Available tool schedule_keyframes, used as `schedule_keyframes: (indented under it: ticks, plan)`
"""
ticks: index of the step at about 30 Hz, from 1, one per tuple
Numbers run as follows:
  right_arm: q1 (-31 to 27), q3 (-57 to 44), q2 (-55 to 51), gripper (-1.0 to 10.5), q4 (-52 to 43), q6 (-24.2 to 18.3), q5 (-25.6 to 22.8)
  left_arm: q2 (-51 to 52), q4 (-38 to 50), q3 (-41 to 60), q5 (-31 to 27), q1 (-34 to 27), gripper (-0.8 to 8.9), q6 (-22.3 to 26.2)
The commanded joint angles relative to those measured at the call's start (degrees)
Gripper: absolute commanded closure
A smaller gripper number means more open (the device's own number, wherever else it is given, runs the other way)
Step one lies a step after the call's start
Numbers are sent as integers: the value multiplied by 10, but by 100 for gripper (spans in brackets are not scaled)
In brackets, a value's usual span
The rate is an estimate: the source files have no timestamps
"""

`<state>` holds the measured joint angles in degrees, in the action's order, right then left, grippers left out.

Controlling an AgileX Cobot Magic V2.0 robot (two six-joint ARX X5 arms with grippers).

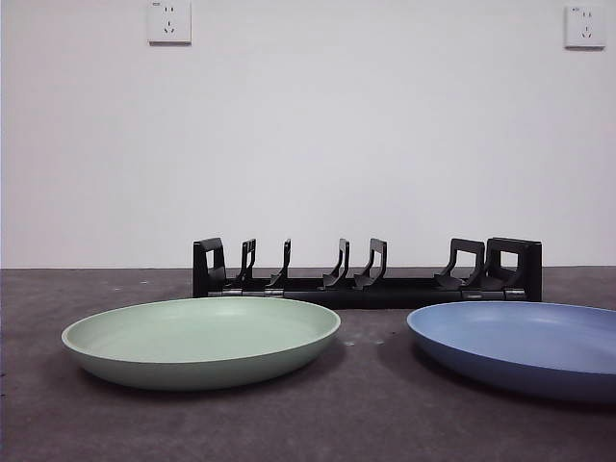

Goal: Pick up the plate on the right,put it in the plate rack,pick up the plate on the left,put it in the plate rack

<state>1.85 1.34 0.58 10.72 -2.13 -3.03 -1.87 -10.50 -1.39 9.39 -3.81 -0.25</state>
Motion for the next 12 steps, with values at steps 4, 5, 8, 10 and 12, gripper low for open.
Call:
schedule_keyframes:
  ticks: [4,5,8,10,12]
  plan:
    - [0,-5,-1,942,-7,23,14,0,7,6,0,-1,817,-64]
    - [0,-5,-1,942,-4,34,19,0,7,6,0,-1,817,-68]
    - [0,-5,0,948,-2,57,22,0,7,6,14,-1,818,-73]
    - [0,-3,0,956,-3,90,22,0,7,4,33,-1,820,-79]
    - [0,4,0,956,-3,117,22,0,6,1,52,-1,820,-90]
